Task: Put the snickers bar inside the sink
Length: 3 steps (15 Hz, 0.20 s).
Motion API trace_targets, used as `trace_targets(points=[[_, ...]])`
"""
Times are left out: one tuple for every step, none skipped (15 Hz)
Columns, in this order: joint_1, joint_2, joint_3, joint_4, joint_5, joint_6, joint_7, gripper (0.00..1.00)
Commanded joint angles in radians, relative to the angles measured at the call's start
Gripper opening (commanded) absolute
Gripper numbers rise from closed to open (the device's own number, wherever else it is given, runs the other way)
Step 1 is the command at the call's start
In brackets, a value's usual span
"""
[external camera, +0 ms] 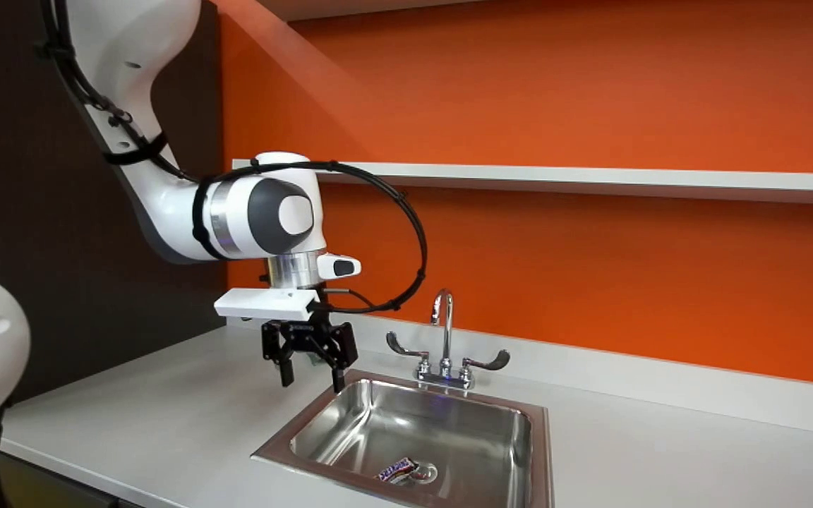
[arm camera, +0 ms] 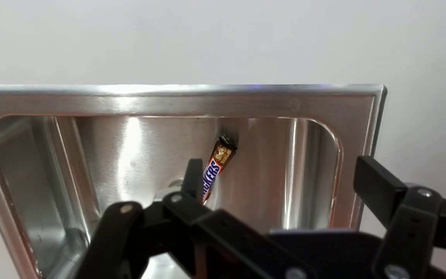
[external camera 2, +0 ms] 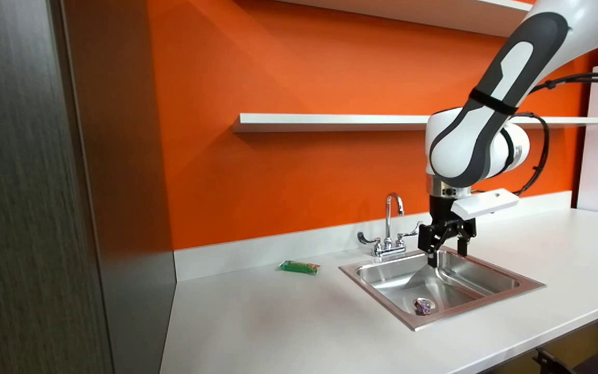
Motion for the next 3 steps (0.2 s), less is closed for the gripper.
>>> trace_targets(points=[[-0.031, 0.000, 0.034, 0.000, 0.016, -0.001, -0.012, 1.00], [-0.031, 0.000, 0.034, 0.000, 0.016, -0.001, -0.012, 1.00], [-0.031, 0.000, 0.035, 0.000, 0.016, -0.001, -0.012, 1.00]])
